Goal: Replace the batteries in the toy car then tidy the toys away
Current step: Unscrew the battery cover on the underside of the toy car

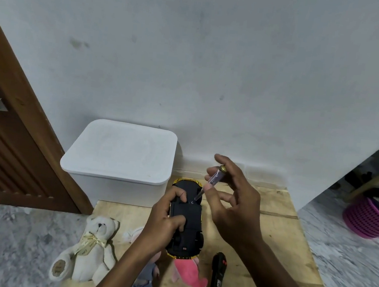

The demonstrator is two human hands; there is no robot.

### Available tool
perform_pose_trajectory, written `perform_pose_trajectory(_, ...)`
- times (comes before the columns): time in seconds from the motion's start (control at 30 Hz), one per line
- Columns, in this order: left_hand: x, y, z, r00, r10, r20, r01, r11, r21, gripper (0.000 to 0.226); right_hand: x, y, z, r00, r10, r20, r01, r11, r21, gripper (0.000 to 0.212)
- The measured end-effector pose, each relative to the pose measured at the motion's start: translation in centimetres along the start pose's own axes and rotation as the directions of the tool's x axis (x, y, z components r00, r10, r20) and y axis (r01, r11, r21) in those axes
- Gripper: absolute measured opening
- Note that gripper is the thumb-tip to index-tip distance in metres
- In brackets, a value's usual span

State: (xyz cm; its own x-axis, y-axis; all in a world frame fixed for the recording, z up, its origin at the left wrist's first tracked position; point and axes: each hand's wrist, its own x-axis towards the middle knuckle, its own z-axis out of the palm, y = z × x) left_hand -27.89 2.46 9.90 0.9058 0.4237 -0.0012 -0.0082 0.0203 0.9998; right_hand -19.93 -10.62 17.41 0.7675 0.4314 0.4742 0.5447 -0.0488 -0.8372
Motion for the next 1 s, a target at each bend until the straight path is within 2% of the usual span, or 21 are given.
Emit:
perform_pose_trajectory(0.1, 0.0, 0.1, 0.2, 1.000, 0.006, 0.003, -0.006, 1.000, 0.007, 0.039, 0.0, 0.1, 0.0, 0.999, -0.039, -0.031, 0.038, 0.998, -0.040, 0.060)
perform_pose_trajectory(0.27, 0.2, -0.2, 0.1, 1.000, -0.015, 0.010, 0.015, 1.000, -0.009, 0.039, 0.1, 0.5, 0.1, 0.999, 0.025, -0.027, -0.024, 0.999, 0.023, 0.077)
perform_pose_trajectory(0.33, 0.3, -0.3, 0.0, 1.000, -0.017, 0.009, 0.018, 1.000, -0.010, 0.039, 0.2, 0.4, 0.0, 0.999, 0.032, -0.018, -0.031, 0.999, 0.030, 0.074)
perform_pose_trajectory(0.47, 0.8, -0.4, 0.2, 1.000, -0.020, 0.010, 0.020, 1.000, 0.001, 0.040, 0.5, 0.5, -0.2, 0.997, -0.069, -0.026, 0.068, 0.997, -0.046, 0.063)
perform_pose_trajectory(0.53, 1.0, -0.5, 0.5, 1.000, -0.025, 0.014, 0.025, 1.000, -0.007, 0.039, 0.9, 1.0, -0.3, 0.997, -0.073, -0.038, 0.070, 0.996, -0.058, 0.063)
perform_pose_trajectory(0.77, 2.3, -1.1, 1.6, 0.999, -0.048, 0.023, 0.048, 0.999, -0.010, 0.039, 2.0, 2.6, -1.7, 0.997, 0.074, 0.005, -0.074, 0.997, 0.031, 0.073)
perform_pose_trajectory(0.9, 3.2, -1.5, 2.4, 0.996, -0.088, 0.024, 0.089, 0.995, -0.036, 0.039, 3.2, 3.3, -3.3, 0.959, 0.268, -0.094, -0.235, 0.935, 0.265, 0.066)
perform_pose_trajectory(1.0, 3.8, -2.0, 3.1, 0.994, -0.104, 0.018, 0.105, 0.994, -0.040, 0.041, 4.7, 5.3, -5.4, 0.892, 0.395, -0.218, -0.304, 0.884, 0.355, 0.059)
